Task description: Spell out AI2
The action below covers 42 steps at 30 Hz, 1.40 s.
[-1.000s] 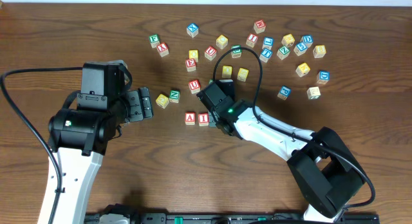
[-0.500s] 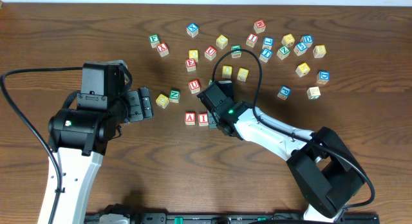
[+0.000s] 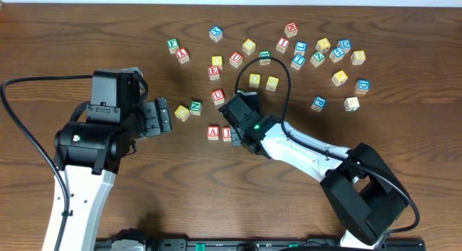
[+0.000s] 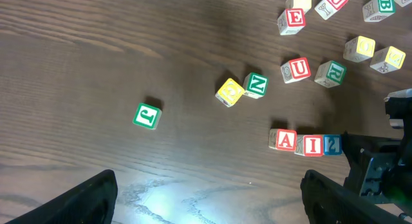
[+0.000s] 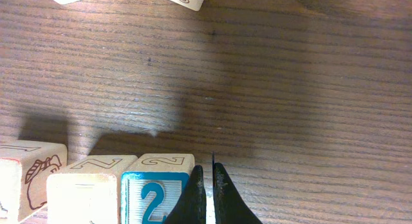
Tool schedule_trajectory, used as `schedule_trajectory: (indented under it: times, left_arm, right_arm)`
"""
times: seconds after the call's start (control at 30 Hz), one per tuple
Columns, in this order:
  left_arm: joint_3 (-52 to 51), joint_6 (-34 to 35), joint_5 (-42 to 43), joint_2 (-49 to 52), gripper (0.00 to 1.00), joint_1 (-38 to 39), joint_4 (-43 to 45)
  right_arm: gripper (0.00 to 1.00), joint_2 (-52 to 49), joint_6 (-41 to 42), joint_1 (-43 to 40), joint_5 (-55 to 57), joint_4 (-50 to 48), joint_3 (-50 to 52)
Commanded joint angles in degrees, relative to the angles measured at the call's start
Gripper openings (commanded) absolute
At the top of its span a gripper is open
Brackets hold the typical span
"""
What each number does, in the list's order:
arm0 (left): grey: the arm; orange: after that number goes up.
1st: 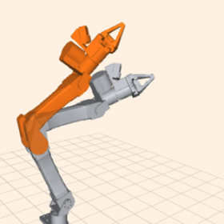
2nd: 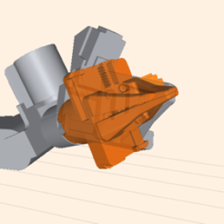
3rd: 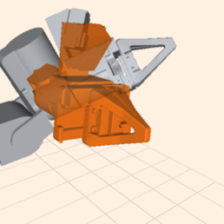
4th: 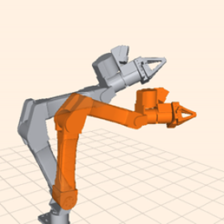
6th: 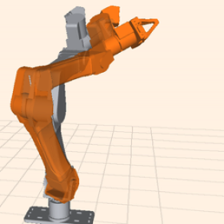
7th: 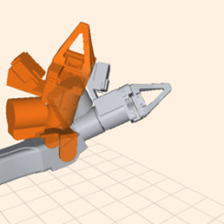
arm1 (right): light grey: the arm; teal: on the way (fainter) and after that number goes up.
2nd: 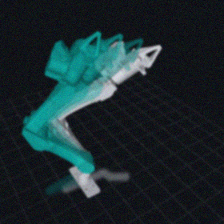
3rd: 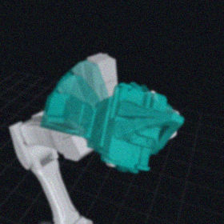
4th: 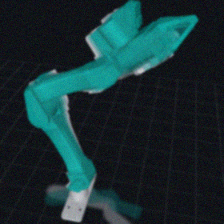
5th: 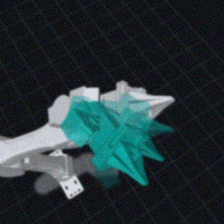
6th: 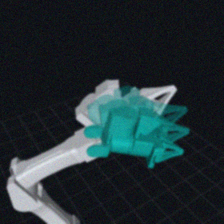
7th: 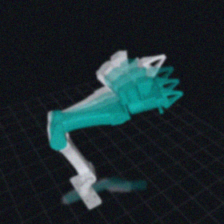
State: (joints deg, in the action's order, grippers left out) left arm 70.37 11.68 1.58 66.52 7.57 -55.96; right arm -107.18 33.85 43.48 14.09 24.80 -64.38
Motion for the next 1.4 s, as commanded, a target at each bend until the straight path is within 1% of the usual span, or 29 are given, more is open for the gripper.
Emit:
schedule_trajectory:
  times: [0.0,0.2,0.37,0.53,0.73,0.87,0.93,1.07,1.2,1.23,1.27,1.3,1.37]
  left_arm:
    - [0.0,-0.7,0.2,-0.3,0.89,-0.3,-0.2]
    - [0.0,-0.7,0.2,-0.3,0.89,-0.3,-0.2]
    - [0.0,-0.7,0.2,-0.3,0.89,-0.3,-0.2]
    - [0.0,-0.7,0.2,-0.3,0.89,-0.3,-0.2]
    - [0.0,-0.7,0.2,-0.3,0.89,-0.3,-0.2]
    - [0.0,-0.7,0.2,-0.3,0.89,-0.3,-0.1]
    - [0.0,-0.7,0.2,-0.3,0.89,-0.3,1.7]
    - [0.0,-0.7,0.2,-0.3,0.89,-0.3,1.8]
    - [0.0,-0.7,0.2,-0.3,0.89,-0.3,1.8]
    - [0.0,-0.6,0.9,-0.2,0.88,-0.3,1.4]
    - [0.0,-0.2,1.4,-0.1,0.82,-0.3,1.0]
    - [-0.2,-0.2,1.6,0.4,0.72,-0.3,0.3]
    - [-1.4,-0.1,1.5,1.6,0.65,-0.3,0.1]
  right_arm:
    - [0.01,0.7,-0.7,0.7,0.3,0.1,0.3]
    - [0.01,0.7,-0.7,0.7,2.1,0.5,0.3]
    - [0.01,0.7,0.9,0.4,8.2,2.2,0.3]
    - [0.01,0.8,0.9,-2.1,8.2,2.9,0.2]
    - [0.01,3.0,0.8,-6.0,6.4,6.5,-1.7]
    - [0.01,8.2,0.8,-7.2,6.2,7.9,-2.1]
    - [0.01,11.7,0.5,-7.5,5.1,9.3,-2.1]
    - [0.01,20.2,-4.8,-9.2,0.0,12.7,-2.1]
    - [0.01,25.8,-5.7,-9.7,-0.9,17.6,-2.1]
    - [0.01,26.8,-5.7,-9.7,-0.7,18.9,-2.1]
    - [0.01,27.1,-5.6,-9.7,-0.5,19.5,-2.1]
    - [0.01,27.2,-5.6,-9.7,-0.5,19.9,-2.1]
    - [0.01,27.2,-5.6,-9.7,0.3,20.3,-2.1]
